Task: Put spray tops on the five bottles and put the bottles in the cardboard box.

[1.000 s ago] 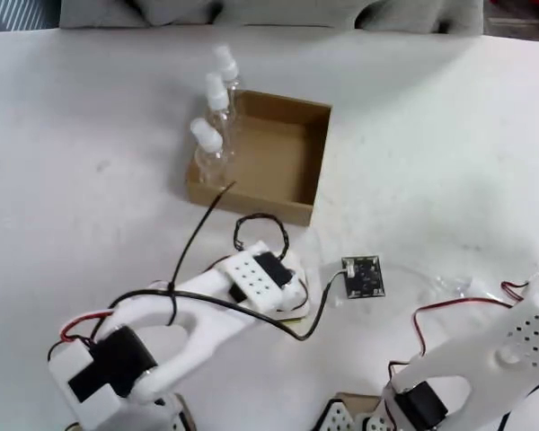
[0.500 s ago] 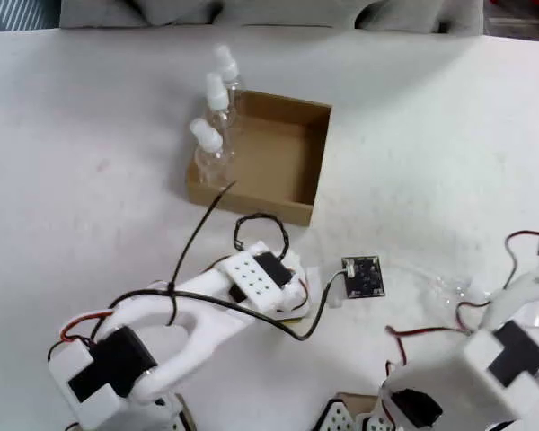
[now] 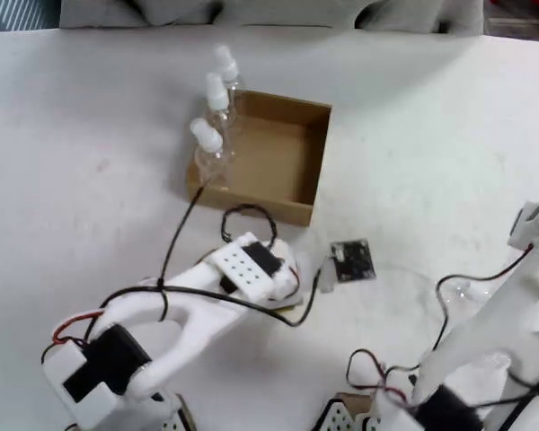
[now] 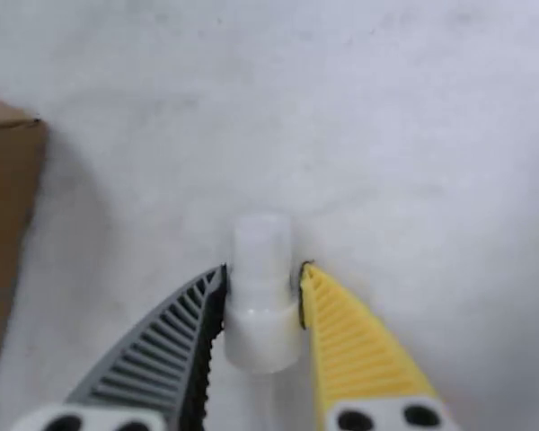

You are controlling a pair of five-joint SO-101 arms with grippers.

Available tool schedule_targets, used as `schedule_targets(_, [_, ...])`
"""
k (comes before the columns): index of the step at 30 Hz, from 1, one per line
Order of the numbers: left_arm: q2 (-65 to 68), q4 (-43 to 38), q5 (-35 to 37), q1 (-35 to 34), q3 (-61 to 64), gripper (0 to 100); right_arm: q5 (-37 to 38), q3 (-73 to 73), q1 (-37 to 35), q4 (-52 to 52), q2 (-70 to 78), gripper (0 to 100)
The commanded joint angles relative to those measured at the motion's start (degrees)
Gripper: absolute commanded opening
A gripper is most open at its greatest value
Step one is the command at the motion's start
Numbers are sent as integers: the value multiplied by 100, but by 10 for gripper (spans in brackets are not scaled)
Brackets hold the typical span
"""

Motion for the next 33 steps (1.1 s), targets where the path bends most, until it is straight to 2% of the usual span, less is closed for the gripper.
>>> schedule_targets(1, [-330,-88,-62,-75,-53,38,-554,220,-259,-655,-514,45])
schedule_targets(7, [-330,-79,-62,-66,-35,37,-1020,615,-1112,-1807,-602,42])
schedule_targets(11, [-382,-88,-53,-207,-53,37,-1996,791,-1727,-1965,-602,42])
schedule_targets(16, [-1077,-97,62,-505,132,37,-2980,914,-1938,-1947,-655,45])
schedule_targets(24, [-2589,-501,1020,-585,914,37,-3490,1108,-2018,-1921,-620,45])
schedule_targets(28, [-3442,-721,1556,-585,1354,38,-3499,1459,-2501,-1921,-637,45])
schedule_targets(33, [-4488,-1354,1820,-541,2084,38,-3499,1697,-3266,-1974,-611,45])
